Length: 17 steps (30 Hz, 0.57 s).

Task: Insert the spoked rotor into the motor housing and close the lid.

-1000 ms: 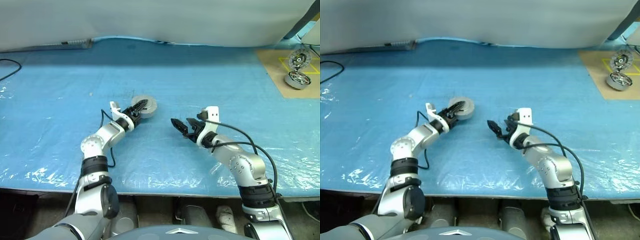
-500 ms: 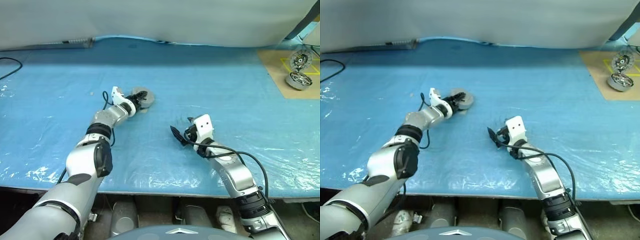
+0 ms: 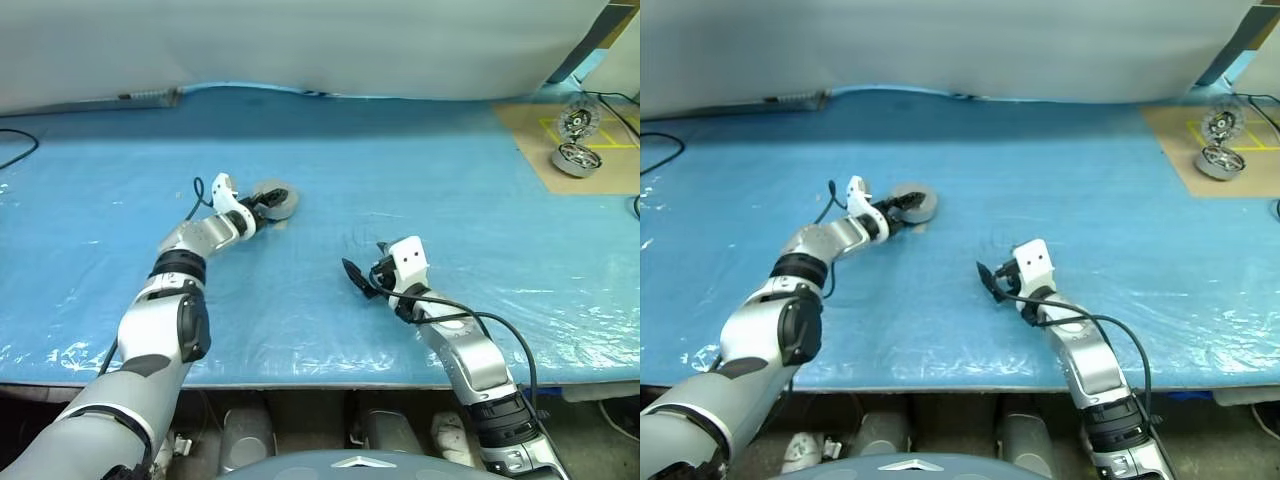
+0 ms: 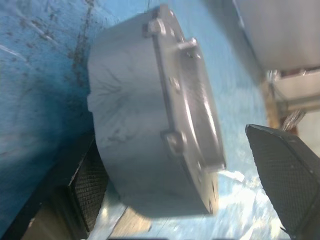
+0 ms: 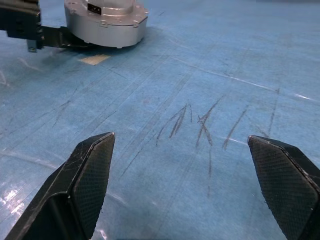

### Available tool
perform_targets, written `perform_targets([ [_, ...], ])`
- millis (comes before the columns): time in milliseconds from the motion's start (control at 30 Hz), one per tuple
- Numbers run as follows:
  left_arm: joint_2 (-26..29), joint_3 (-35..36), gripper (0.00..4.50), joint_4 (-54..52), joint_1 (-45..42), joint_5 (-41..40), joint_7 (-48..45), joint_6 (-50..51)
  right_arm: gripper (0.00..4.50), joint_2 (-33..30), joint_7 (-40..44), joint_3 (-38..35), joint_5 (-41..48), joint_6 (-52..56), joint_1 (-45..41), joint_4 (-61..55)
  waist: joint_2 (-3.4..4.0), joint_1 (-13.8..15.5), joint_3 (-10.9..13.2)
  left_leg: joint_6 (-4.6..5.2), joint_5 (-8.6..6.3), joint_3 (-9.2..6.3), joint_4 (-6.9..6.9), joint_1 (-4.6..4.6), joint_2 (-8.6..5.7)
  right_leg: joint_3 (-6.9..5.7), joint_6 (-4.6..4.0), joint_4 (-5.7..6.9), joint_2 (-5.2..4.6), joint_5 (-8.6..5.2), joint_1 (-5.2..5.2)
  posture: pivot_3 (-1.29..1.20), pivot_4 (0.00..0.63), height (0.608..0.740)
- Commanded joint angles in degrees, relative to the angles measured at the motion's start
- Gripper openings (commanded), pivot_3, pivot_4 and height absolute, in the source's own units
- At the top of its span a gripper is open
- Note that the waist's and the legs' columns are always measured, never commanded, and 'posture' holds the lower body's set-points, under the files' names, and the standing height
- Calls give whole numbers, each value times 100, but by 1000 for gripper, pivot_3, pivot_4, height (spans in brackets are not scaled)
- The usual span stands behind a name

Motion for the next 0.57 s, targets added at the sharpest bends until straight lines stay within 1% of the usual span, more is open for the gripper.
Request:
perform_targets([
  [33, 277, -769, 4481, -1521, 1364, 399, -2, 1187, 4500, 70, 127, -70, 94, 100, 18, -307, 17, -53, -19, 0, 0, 7, -5, 8, 3, 3, -16, 0, 1, 3, 0, 0, 150, 740],
  [67, 415, -1124, 4481, -2267, 1760, 490, -158, 1222, 4500, 70, 168, -70, 90, 113, 11, -300, 27, -71, -26, 0, 0, 8, -7, 9, 4, 1, -36, 2, 1, 9, 1, 0, 150, 740],
  [133, 661, -1700, 4481, -3547, 2445, 687, -462, 945, 4500, 73, 237, -73, 70, 108, -13, -275, 44, -130, -38, 1, -1, 8, -14, 9, 11, -1, -45, 1, 4, 3, -1, 0, 150, 740],
  [200, 700, -1847, 4481, -4267, 2841, 757, -587, 554, 4500, 92, 299, -94, 82, 101, -25, -260, 52, -135, -43, 1, -1, 8, -22, 6, 17, -6, -39, 0, 7, -7, -6, 0, 150, 740],
  [233, 669, -1838, 4481, -4496, 2973, 780, -608, 365, 4500, 102, 328, -109, 97, 100, -25, -258, 55, -135, -44, 2, -1, 8, -24, 2, 18, -8, -21, -2, 9, -19, -7, 0, 150, 740],
  [267, 619, -1870, 4481, -4748, 3115, 878, -650, -18, 4500, 116, 357, -132, 121, 96, -24, -255, 55, -132, -43, 2, -2, 9, -24, -2, 17, -8, -14, -4, 9, -24, -10, 0, 150, 740],
  [333, 555, -1951, 4481, -5027, 3301, 1093, -699, -568, 4500, 126, 410, -151, 116, 71, -21, -256, 53, -117, -43, 3, -2, 9, -23, -16, 20, -11, -9, -9, 9, -26, -17, 0, 150, 740],
  [400, 475, -2109, 4481, -5196, 3542, 1563, -661, -1584, 4500, 114, 434, -140, -1, -152, 32, -250, 52, -104, -42, 3, -2, 9, -22, -36, 19, -15, -7, -16, 7, -27, -29, 0, 150, 740],
  [500, 349, -2207, 4481, -5201, 3806, 1958, -644, -2620, 4500, 89, 415, -107, -178, -424, 159, -240, 40, -107, -35, 3, -2, 9, -25, -54, 20, -15, -7, -23, 8, -27, -57, 0, 150, 740],
  [567, 246, -2189, 4481, -5129, 3906, 2085, -593, -3046, 4500, 104, 385, -108, -232, -505, 246, -243, 38, -110, -34, 2, -1, 8, -25, -86, 25, -15, -42, -18, 17, -5, -98, 0, 150, 740],
])
